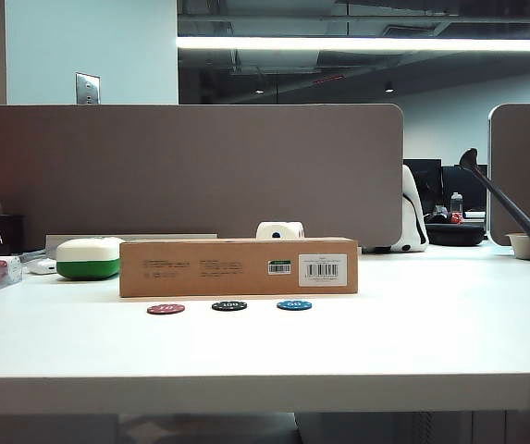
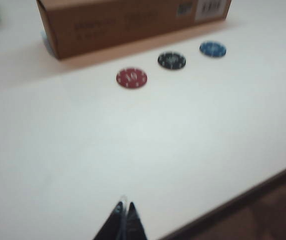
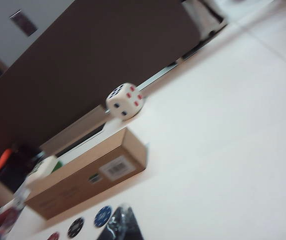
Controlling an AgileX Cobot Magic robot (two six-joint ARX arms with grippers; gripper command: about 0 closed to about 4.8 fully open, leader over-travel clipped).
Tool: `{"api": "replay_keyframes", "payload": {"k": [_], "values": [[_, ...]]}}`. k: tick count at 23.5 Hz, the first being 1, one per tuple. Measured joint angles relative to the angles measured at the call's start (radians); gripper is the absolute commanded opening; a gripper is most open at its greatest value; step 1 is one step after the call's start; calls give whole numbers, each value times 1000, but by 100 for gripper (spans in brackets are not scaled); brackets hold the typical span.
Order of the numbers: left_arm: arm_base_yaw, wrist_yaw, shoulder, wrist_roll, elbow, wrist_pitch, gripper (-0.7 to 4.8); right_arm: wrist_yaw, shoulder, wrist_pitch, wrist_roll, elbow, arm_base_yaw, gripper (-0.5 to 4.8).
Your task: Push the chip with the lowest value in the row forward next to the rectangular box.
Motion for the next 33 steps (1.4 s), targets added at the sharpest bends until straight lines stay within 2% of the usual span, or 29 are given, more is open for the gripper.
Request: {"api": "replay_keyframes", "payload": {"k": [6, 8, 10, 12, 15, 18, 25, 31, 33], "values": [[0, 0, 226, 0, 101, 44, -5, -139, 0, -29, 8, 0, 0, -5], [0, 0, 313, 0, 143, 121, -5, -171, 0, -48, 70, 0, 0, -5], [0, 0, 352, 0, 167, 196, -5, -172, 0, -50, 132, 3, 0, -5], [0, 0, 362, 0, 170, 219, -5, -153, 3, -63, 143, 42, 0, -5], [1, 0, 365, 0, 175, 192, -5, -99, 3, -39, 75, 116, 0, -5], [0, 0, 431, 0, 243, 124, -5, -80, 15, -39, 41, 148, 0, -5], [0, 0, 704, 0, 475, 84, -5, -163, 31, -48, 30, 164, 2, -5], [0, 0, 932, 0, 669, 34, -5, -175, 31, -48, 30, 164, 2, -5], [0, 0, 952, 0, 692, 38, -5, -178, 31, -50, 31, 165, 2, -5]]}}
